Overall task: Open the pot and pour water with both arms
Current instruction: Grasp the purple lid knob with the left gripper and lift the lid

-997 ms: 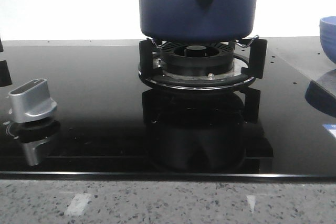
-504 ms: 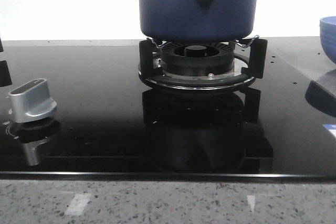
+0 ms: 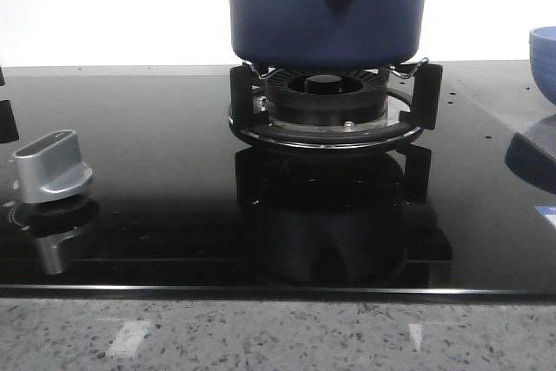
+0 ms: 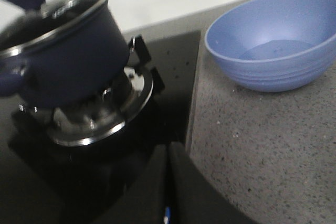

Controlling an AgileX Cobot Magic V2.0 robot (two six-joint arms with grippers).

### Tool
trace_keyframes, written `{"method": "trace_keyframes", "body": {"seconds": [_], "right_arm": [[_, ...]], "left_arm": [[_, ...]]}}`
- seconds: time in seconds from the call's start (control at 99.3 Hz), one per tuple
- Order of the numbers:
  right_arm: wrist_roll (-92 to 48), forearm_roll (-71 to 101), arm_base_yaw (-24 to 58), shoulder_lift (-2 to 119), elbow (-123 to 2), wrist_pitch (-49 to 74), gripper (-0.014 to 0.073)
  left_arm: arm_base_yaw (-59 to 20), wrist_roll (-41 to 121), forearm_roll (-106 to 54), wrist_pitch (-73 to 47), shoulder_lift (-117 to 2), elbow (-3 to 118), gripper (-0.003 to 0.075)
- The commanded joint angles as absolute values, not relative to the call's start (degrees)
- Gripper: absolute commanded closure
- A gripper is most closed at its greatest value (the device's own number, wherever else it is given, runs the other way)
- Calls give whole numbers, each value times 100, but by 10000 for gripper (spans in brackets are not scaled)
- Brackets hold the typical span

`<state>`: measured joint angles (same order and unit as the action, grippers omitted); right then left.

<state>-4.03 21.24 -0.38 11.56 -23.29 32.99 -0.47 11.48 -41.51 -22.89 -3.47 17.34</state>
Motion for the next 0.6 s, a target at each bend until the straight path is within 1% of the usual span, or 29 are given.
{"method": "trace_keyframes", "body": {"seconds": [0.0,0.161,0.332,0.453,0.524,0.594], "right_arm": [[-762,2062,-79,1751,-3065,3491,639],[-819,2062,66,2309,-3921,3829,639],[-841,1957,457,2508,-4178,3869,639],[-841,1739,556,2610,-4178,4016,639],[-841,1675,556,2619,-4178,4057,638],[-841,1666,556,2619,-4186,4057,628]], "left_arm": [[-74,1851,-4266,-2626,-884,2445,741],[-143,2765,-4414,-3418,-1559,3442,740],[-754,3131,-4575,-3212,-2130,3963,740],[-1087,3535,-4710,-3076,-2568,4081,736],[-1237,3915,-5131,-3033,-2854,4096,708],[-1371,4623,-5840,-3033,-3167,4096,638]]}}
